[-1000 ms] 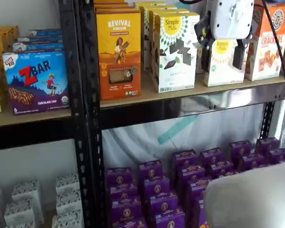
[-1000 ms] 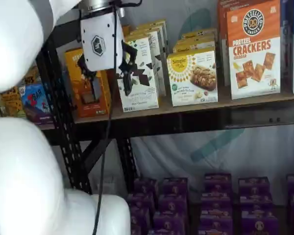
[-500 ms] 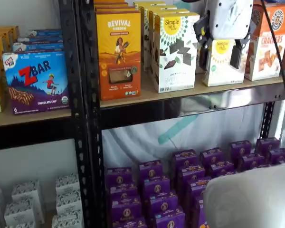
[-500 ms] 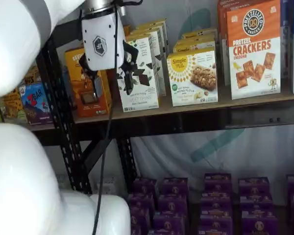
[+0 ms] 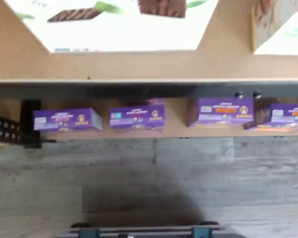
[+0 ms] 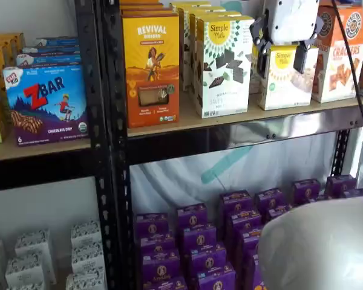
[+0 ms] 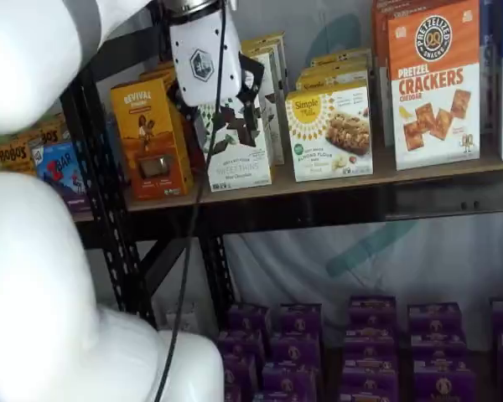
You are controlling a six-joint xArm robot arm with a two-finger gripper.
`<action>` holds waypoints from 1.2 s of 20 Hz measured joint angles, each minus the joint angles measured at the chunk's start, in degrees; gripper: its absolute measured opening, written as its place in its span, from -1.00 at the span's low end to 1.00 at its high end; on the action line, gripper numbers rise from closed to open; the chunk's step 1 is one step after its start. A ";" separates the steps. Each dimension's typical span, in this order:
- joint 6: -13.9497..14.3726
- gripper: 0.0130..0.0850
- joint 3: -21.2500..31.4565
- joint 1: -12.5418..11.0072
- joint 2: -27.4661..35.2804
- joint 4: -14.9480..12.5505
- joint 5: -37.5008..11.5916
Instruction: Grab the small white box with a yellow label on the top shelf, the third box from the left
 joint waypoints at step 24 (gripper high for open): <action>-12.70 1.00 -7.28 -13.25 13.19 3.81 -9.89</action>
